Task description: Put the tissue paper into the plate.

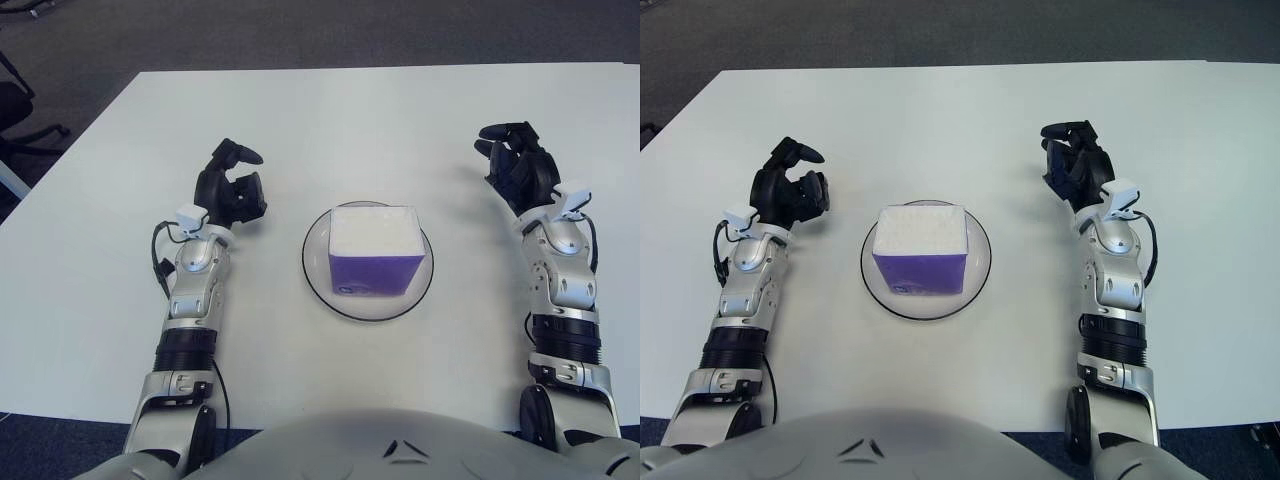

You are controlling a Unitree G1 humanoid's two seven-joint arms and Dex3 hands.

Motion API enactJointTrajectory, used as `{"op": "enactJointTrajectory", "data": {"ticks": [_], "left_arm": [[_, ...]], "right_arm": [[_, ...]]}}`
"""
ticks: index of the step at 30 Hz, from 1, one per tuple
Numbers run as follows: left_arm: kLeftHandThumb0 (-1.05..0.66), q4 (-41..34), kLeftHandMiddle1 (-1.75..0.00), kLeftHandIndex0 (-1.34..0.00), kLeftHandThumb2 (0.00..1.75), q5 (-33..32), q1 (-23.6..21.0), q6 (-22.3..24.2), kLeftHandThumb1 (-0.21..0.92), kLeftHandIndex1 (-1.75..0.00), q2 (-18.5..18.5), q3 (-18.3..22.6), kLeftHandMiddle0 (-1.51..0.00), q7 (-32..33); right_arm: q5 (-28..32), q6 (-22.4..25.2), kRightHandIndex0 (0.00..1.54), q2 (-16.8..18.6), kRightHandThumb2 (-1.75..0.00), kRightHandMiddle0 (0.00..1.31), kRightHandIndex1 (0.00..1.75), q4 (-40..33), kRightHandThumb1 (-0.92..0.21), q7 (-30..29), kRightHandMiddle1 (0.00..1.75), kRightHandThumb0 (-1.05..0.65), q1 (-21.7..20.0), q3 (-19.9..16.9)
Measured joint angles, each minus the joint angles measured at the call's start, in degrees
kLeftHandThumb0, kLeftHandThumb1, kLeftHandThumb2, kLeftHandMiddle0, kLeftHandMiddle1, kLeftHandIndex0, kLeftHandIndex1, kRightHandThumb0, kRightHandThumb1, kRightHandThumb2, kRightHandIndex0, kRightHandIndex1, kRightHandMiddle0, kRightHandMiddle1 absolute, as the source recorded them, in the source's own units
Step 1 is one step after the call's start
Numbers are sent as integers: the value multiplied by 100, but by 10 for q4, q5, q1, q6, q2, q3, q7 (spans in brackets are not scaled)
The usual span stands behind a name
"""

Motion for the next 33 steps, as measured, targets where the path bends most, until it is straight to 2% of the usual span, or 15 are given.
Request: {"op": "enactJointTrajectory", "data": {"ticks": [7, 16, 25, 33], "left_arm": [[-43, -11, -175, -49, 112, 0, 7, 0, 48, -175, 1, -7, -126, 0], [-44, -27, -175, -51, 115, 1, 16, 3, 45, -175, 4, -16, -126, 2], [-44, -33, -175, -52, 117, 1, 20, 4, 43, -175, 5, -17, -126, 3], [-44, -38, -175, -51, 116, 0, 20, 8, 45, -175, 5, -17, -127, 3]], "right_arm": [[0, 6, 44, 8, -71, 28, 143, 1, -79, -16, 175, -37, 5, -3], [0, 21, 57, 24, -88, 36, 153, 1, -66, -37, 175, -39, 14, 0], [0, 21, 67, 28, -99, 42, 171, 2, -57, -48, 175, -41, 23, 10], [-1, 21, 80, 28, -105, 45, 174, 10, -52, -44, 175, -42, 30, 26]]}}
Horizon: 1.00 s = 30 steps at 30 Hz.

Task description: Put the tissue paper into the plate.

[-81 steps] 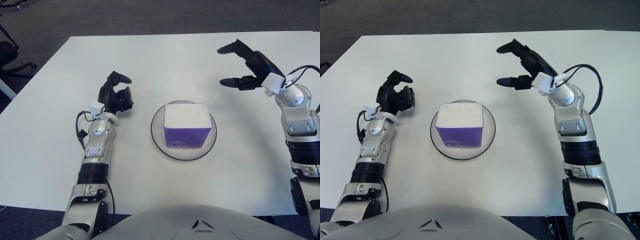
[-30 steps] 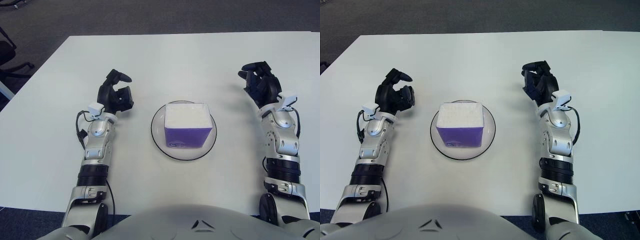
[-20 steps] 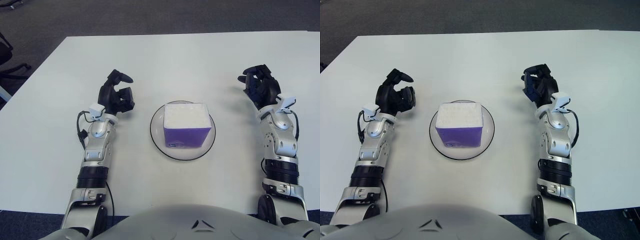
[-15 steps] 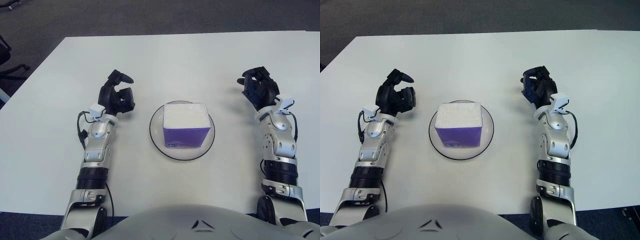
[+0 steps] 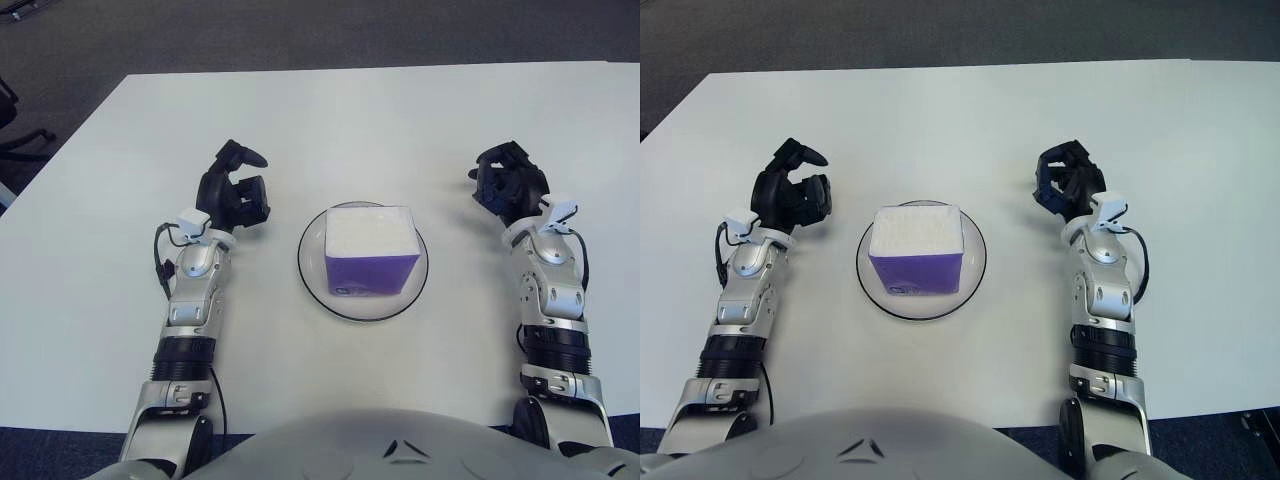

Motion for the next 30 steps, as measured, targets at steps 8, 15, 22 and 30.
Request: {"op": "enactJointTrajectory", "data": {"ticks": [8, 15, 22, 30], "left_arm": [[-44, -4, -175, -50, 114, 0, 1, 0, 46, -175, 0, -1, -127, 0], [-43, -4, -175, -50, 113, -1, 4, 0, 46, -175, 0, -3, -127, 0], [-44, -5, -175, -51, 115, -2, 7, 0, 45, -175, 0, -4, -128, 0], [-43, -5, -175, -50, 113, -2, 9, 0, 46, -175, 0, -5, -128, 0]], "right_arm": [[2, 3, 83, -1, -108, 47, 175, 26, -50, 3, 175, -43, -1, 6], [6, -8, 84, -1, -109, 47, 175, 58, -50, 11, 175, -43, -9, 5], [13, -21, 84, -1, -106, 46, 175, 78, -52, 18, 175, -42, -16, 4], [13, -46, 91, -2, -102, 43, 175, 102, -55, 29, 175, -41, -22, 10]]}}
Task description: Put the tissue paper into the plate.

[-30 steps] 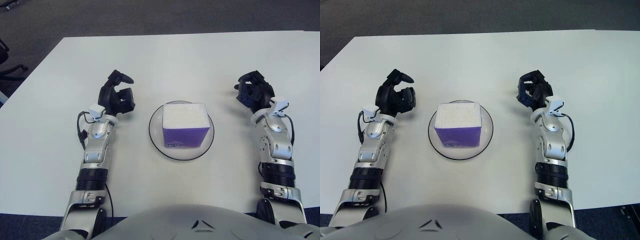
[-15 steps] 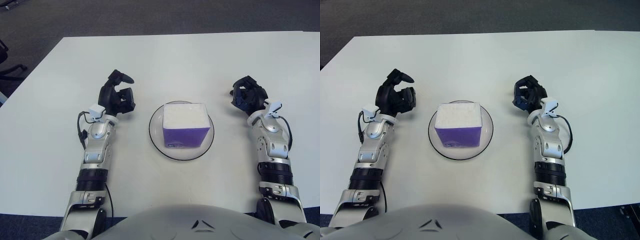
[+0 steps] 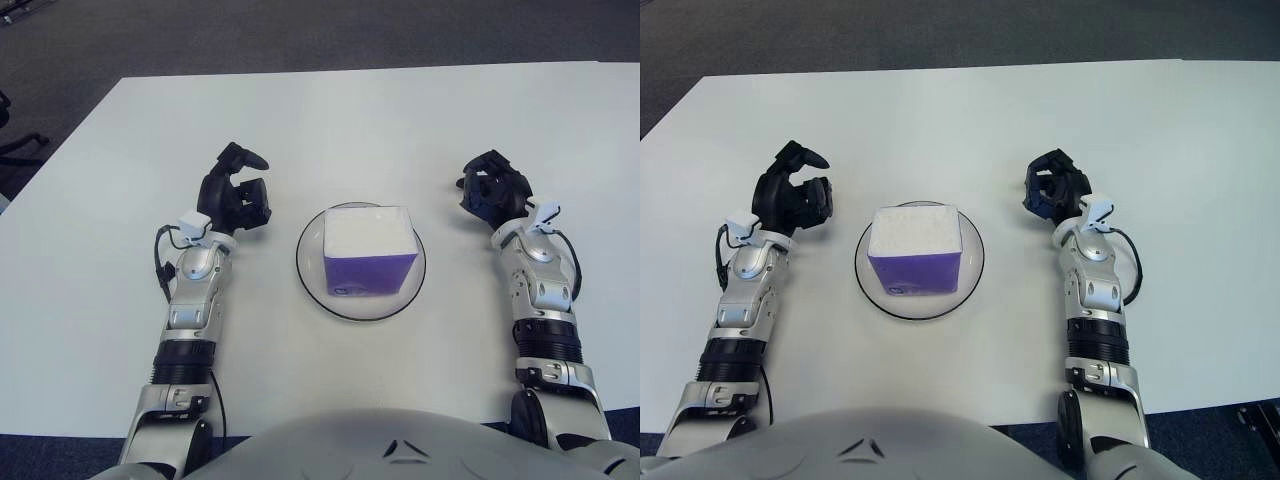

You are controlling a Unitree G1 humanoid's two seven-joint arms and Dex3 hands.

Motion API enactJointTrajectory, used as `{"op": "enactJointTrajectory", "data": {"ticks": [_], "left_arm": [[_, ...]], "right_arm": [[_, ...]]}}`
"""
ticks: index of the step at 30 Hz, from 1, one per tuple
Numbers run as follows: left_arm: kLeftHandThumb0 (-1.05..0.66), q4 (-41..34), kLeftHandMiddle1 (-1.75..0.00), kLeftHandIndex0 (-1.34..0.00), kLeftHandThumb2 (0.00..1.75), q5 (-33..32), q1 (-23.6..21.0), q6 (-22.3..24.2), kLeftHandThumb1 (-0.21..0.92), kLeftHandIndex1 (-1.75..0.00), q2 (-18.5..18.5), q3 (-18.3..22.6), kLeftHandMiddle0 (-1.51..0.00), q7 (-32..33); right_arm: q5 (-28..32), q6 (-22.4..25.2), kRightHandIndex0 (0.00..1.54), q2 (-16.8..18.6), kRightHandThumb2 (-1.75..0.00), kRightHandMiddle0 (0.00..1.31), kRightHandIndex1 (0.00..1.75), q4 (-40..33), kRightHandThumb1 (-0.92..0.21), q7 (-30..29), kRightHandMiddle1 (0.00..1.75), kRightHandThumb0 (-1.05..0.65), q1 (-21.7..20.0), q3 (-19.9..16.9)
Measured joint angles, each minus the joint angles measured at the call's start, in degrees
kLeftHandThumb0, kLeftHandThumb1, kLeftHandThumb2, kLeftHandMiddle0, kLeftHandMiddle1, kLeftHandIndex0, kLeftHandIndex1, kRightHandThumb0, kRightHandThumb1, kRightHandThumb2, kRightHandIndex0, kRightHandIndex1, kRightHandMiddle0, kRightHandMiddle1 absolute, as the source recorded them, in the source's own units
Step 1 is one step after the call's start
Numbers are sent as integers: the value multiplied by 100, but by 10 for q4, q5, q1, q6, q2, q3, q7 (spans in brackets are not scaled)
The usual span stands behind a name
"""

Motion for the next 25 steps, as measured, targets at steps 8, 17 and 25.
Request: {"op": "enactJointTrajectory", "data": {"ticks": [8, 17, 25], "left_arm": [[-43, 0, -175, -49, 112, -2, 0, 0, 48, -175, -1, -1, -127, 0], [-43, -1, -175, -48, 111, -2, 0, 0, 49, -175, -2, -3, -127, 0], [-43, -1, -175, -48, 110, -3, 0, 0, 49, -175, -3, -4, -127, 0]], "right_arm": [[0, -22, 102, -5, -105, 45, 175, 17, -53, 23, 175, -42, -3, 10], [-5, -51, 117, -11, -112, 49, 175, 42, -48, 31, 175, -43, -10, 18], [-15, -75, 123, -15, -112, 49, 175, 63, -48, 35, 175, -43, -16, 24]]}}
